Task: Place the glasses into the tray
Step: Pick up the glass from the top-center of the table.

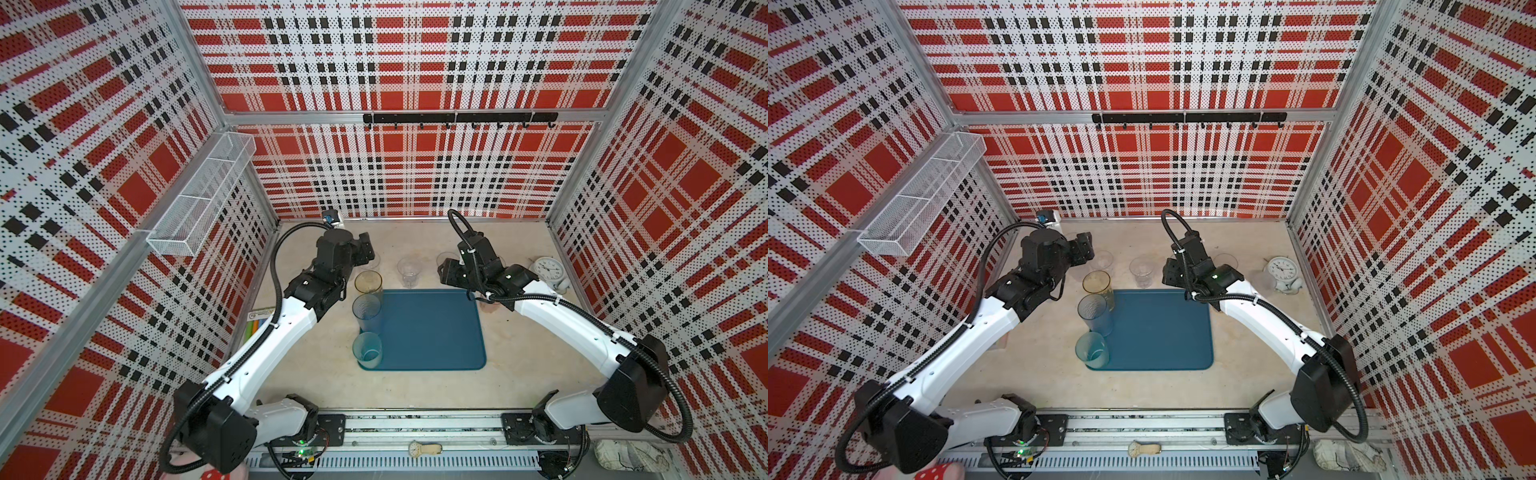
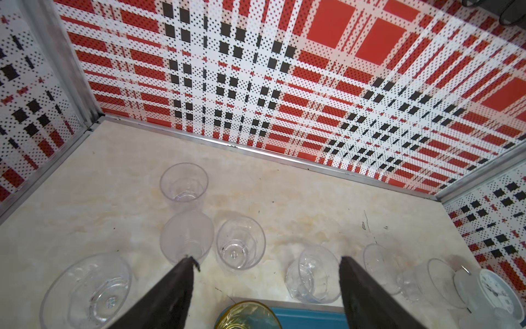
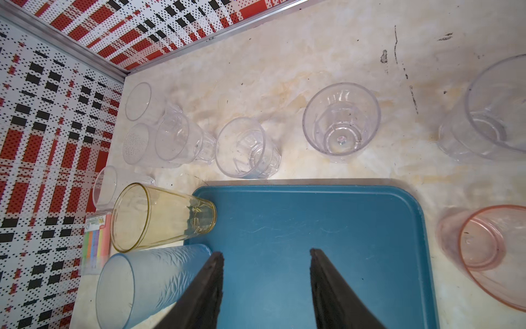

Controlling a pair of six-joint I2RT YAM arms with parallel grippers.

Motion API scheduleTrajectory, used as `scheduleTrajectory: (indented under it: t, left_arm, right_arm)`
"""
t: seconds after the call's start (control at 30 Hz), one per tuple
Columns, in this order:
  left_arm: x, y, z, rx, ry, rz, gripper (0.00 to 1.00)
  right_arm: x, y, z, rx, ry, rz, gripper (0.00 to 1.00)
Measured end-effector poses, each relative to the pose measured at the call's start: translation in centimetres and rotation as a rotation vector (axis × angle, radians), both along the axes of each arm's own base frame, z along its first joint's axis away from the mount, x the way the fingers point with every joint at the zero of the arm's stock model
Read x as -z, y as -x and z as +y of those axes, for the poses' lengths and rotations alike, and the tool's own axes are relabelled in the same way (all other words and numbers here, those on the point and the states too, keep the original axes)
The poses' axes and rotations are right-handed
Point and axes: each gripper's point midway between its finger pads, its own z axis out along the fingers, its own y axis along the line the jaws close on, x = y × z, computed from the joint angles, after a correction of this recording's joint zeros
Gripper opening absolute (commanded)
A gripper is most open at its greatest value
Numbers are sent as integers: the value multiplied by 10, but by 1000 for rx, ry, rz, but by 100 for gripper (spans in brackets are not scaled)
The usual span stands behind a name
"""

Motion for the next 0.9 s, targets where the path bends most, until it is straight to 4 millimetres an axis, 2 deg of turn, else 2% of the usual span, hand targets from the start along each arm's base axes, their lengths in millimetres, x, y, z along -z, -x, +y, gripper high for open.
scheduleTrajectory:
  t: [0.17,0.33,0.43,0.67,0.73,0.9]
  left_arm:
    - [10,-12,-7,16,-35,7,85]
    - [12,-29,-1,22,-26,8,81]
    - [14,-42,20,3,5,12,77]
    - [14,-61,90,-141,78,10,76]
    - [12,-65,99,-164,81,7,78]
    - [14,-68,111,-205,73,10,83]
  right_arm:
    - [13,-12,-15,50,25,26,54]
    - [37,-30,-43,117,58,84,55]
    - [40,-39,-57,142,74,95,55]
    - [15,-62,-85,197,84,39,55]
    - [15,-65,-95,215,91,38,56]
    - [28,-74,-129,268,127,69,67]
